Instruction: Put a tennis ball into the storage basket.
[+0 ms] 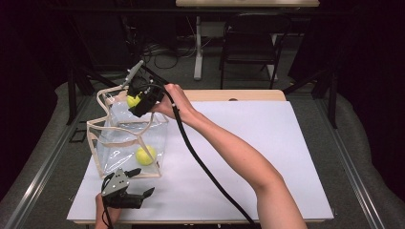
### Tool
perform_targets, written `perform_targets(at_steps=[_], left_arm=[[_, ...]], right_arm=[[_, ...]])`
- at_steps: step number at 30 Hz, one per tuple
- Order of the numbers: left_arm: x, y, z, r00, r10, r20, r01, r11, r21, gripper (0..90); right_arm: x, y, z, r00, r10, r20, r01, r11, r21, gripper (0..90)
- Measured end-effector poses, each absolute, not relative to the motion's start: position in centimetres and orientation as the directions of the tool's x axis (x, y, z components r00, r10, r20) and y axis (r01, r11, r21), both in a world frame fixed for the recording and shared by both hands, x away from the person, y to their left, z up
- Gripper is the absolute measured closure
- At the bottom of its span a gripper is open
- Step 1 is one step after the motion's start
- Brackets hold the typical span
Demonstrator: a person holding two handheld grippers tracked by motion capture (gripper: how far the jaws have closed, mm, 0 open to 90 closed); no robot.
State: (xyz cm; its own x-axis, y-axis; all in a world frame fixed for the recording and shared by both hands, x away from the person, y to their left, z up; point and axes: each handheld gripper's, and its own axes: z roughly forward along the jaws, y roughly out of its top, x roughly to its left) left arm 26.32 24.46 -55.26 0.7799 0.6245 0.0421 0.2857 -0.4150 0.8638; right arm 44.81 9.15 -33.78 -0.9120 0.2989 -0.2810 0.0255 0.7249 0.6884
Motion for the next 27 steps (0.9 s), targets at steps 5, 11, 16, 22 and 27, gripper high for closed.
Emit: perform_targets(at_steps=[5,11,16,22,27], left_arm=[[26.3,24.5,-55.3,0.780,0.624,0.042,0.286,-0.415,0.864,15.9],[26.4,24.5,-55.3,0.780,0.624,0.042,0.286,-0.415,0.864,15.9],[26.3,24.5,-55.3,0.780,0.624,0.041,0.286,-0.414,0.864,15.9],[26.3,24.4,-55.3,0.780,0.625,0.041,0.286,-0.414,0.864,15.9],[26.3,24.5,-55.3,0.780,0.624,0.042,0.285,-0.415,0.864,15.9]], right_arm=[[44.8,9.3,-33.9,-0.915,0.293,-0.278,0.025,0.728,0.685,25.9],[44.7,9.6,-34.2,-0.918,0.287,-0.273,0.026,0.732,0.681,25.9],[44.7,9.7,-34.4,-0.921,0.282,-0.270,0.025,0.732,0.681,25.9],[44.6,9.9,-34.7,-0.925,0.278,-0.261,0.030,0.736,0.676,25.9],[44.7,10.0,-35.1,-0.927,0.271,-0.259,0.032,0.746,0.666,25.9]])
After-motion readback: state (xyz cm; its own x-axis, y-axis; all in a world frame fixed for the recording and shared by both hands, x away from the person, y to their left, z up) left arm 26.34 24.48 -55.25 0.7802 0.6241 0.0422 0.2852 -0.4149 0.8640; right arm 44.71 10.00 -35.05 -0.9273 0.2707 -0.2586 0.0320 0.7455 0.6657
